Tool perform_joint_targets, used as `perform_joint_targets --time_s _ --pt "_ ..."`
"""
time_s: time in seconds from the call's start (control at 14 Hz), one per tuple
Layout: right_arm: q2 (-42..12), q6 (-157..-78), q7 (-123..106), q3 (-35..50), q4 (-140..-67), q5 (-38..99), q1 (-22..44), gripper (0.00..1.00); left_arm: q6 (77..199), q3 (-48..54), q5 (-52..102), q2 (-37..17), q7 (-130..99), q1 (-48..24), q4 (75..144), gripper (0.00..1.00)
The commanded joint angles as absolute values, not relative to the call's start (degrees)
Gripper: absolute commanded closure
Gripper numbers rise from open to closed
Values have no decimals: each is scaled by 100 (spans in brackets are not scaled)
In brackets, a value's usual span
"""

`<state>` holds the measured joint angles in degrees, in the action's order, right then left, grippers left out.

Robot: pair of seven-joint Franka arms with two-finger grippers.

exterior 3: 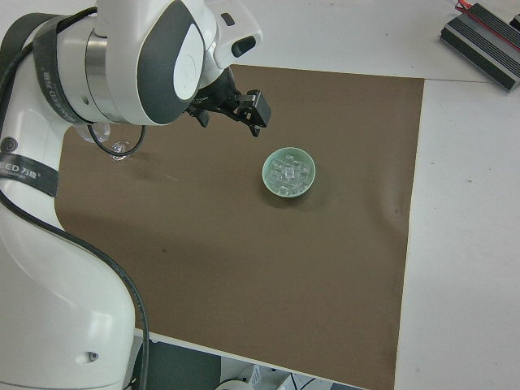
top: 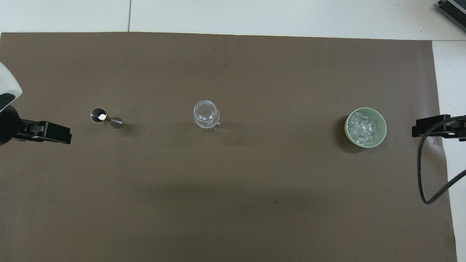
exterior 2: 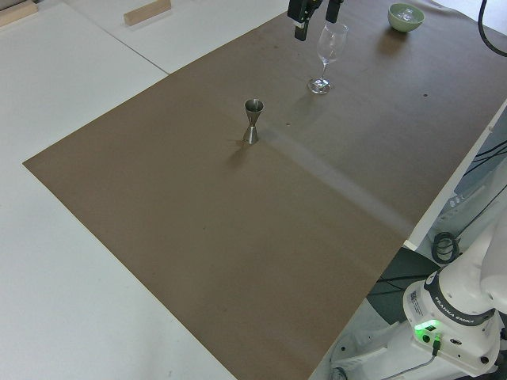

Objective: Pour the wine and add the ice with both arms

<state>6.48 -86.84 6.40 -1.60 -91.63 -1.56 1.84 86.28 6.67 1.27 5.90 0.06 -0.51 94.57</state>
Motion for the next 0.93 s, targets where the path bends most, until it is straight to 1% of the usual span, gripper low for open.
perform_joint_targets --time_s 0.0,0.21,0.57,0.86 --pt "484 -8719 466 -132 -8914 -132 123 0 8841 624 88 861 -9 -123 9860 0" --pt "536 -8561 483 -132 -8956 -114 149 0 9000 624 88 879 0 -97 9896 0" --pt "571 -8560 501 -132 -9026 -123 158 0 9026 598 114 879 -53 -79 9879 0" --pt "624 -8552 501 -132 -9026 -123 149 0 9018 580 149 923 -88 53 10002 0"
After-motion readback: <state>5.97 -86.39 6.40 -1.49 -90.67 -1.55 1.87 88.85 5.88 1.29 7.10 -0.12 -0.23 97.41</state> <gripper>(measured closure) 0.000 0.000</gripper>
